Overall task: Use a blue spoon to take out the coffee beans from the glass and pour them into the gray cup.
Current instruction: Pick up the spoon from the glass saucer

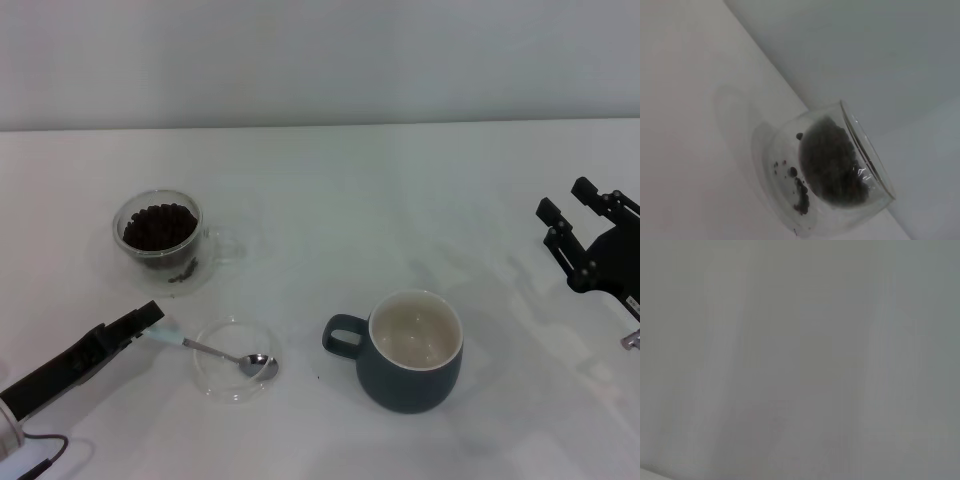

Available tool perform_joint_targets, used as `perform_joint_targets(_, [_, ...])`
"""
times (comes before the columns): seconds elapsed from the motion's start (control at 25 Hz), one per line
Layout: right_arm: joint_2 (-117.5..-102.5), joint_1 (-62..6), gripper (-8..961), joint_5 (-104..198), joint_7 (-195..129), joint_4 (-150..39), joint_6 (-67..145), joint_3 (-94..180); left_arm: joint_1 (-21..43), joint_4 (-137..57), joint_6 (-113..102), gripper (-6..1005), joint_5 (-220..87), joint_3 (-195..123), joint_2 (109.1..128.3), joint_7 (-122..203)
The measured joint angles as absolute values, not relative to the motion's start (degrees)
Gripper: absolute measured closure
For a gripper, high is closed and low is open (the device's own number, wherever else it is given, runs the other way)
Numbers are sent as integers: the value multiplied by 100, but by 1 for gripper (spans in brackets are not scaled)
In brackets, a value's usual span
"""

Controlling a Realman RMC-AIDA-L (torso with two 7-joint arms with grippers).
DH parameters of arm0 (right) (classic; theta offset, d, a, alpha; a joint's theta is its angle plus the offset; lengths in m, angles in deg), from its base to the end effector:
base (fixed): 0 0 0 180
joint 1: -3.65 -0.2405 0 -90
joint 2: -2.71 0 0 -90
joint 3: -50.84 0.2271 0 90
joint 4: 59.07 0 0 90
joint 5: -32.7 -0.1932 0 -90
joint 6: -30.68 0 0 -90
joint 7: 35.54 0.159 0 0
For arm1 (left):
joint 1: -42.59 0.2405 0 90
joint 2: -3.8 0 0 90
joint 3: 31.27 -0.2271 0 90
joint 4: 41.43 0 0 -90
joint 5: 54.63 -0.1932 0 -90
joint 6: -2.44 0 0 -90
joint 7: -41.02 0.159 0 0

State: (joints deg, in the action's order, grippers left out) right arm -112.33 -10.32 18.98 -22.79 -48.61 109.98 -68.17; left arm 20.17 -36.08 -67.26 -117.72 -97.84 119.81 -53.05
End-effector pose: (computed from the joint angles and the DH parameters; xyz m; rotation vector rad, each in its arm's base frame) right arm 0.2991 0.2639 0.0094 -1.8550 0.3401 0.7458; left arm -0.3022 0.2716 -0.0421 -1.8676 -1.7819 -1.0542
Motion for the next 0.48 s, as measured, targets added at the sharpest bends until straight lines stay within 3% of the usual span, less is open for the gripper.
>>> perform_joint_targets(0.48, [-11234,-997,498,1899,-2279,-4861,11005,-6817,2028,-3574,-6719,798,-11762,-9762,11986,-5354])
